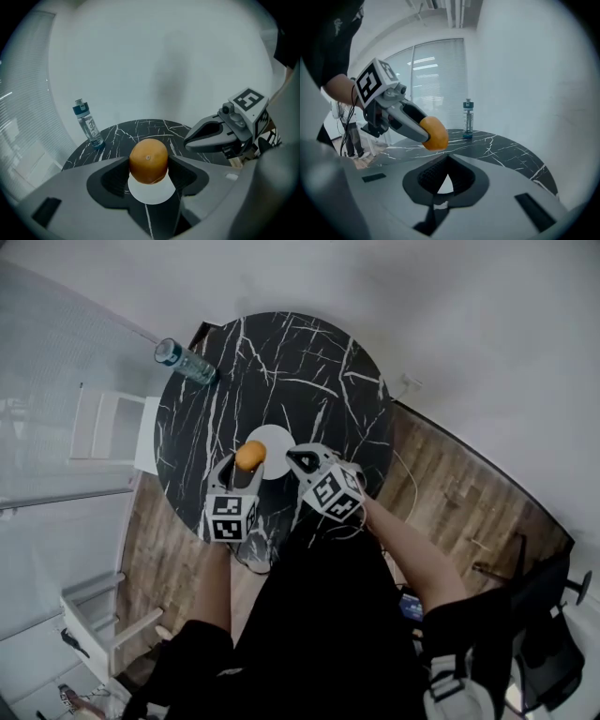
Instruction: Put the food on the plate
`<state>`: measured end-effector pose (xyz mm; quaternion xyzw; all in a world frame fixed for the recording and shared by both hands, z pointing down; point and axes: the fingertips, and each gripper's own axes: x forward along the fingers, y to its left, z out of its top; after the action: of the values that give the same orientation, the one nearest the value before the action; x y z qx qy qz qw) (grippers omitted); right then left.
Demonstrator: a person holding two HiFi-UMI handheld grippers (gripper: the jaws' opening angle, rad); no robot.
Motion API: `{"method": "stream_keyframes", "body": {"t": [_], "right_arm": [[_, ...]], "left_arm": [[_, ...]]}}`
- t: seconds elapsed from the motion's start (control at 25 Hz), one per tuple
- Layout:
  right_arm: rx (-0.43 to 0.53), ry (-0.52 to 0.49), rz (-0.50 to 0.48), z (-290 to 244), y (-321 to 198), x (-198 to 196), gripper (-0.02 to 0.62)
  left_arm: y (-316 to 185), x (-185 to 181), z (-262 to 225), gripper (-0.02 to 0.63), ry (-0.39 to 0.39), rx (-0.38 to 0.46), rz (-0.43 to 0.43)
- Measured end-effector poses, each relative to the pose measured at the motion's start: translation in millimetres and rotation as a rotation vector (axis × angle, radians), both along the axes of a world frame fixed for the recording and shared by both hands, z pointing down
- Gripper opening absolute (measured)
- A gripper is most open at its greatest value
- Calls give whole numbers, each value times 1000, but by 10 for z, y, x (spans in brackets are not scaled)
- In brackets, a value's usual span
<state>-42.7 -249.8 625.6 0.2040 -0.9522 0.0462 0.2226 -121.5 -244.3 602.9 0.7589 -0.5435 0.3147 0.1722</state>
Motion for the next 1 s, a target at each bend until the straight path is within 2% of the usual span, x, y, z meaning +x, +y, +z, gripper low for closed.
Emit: {"method": "stream_keyframes", "body": {"t": [0.08,0.28,0.44,0.64,0.72,1.0], "right_arm": [[-46,-28,15,-5,3,-13,-3],[-88,-43,62,3,-48,22,-3],[-130,-44,73,87,-52,48,-3],[-159,-49,90,159,-90,86,-3],[-166,-50,98,182,-120,98,-3],[-182,-48,114,240,-199,140,-3]], "left_arm": [[-7,-18,66,256,-63,5,15],[-62,-38,334,256,-228,3,69],[-145,-23,513,256,-317,17,103],[-195,-17,745,256,-494,36,172],[-203,-12,826,256,-518,26,186],[-212,38,963,256,-512,-12,198]]}}
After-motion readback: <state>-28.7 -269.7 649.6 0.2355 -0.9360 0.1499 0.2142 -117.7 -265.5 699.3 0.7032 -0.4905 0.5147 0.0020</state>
